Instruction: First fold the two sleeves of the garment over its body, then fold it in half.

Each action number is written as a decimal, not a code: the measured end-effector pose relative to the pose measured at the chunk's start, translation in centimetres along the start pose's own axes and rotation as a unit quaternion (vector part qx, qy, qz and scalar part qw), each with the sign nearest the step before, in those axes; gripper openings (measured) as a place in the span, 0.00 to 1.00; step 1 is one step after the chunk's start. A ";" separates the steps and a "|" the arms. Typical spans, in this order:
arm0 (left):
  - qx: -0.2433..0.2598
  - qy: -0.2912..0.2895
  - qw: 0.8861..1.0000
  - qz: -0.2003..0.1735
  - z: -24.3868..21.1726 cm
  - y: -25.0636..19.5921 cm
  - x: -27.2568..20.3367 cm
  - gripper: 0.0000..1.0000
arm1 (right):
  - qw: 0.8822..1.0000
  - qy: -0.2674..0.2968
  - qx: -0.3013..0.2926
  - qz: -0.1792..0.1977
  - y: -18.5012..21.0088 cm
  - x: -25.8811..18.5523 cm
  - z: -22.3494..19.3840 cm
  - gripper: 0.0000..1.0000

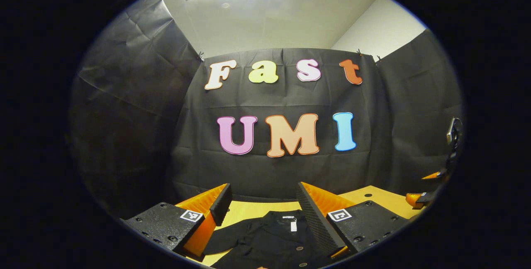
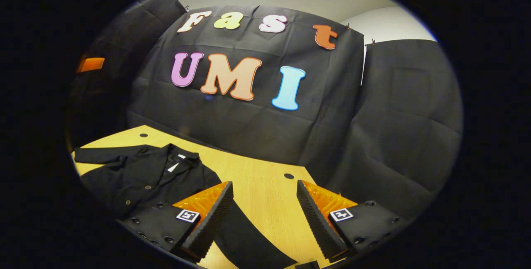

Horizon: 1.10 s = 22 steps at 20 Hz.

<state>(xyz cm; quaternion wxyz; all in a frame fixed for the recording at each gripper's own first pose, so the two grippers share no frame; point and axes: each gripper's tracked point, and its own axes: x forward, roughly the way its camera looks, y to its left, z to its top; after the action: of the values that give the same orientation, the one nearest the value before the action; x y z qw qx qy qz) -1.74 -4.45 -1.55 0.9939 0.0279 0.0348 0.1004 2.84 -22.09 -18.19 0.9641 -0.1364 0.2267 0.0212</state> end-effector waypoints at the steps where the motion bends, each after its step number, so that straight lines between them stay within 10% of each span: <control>1: 0.000 0.001 1.000 0.001 -0.1 -0.4 0.0 0.92 | 1.000 0.014 -0.004 0.004 -0.2 0.2 -1.1 1.00; 11: 0.003 0.012 1.000 0.011 -1.0 -3.4 -0.7 0.93 | 0.985 0.169 -0.002 0.029 -2.8 2.4 -12.4 1.00; 22: 0.013 0.020 0.999 0.031 -1.5 -6.1 -1.5 0.93 | 0.939 0.334 -0.021 0.085 -3.3 1.9 -22.7 0.99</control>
<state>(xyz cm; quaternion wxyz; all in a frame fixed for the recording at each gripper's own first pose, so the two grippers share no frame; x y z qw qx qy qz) -2.05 -10.68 -3.32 0.9890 0.0401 0.0549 0.1313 -4.89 -31.52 -37.72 0.8247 -0.1357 0.5457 0.0611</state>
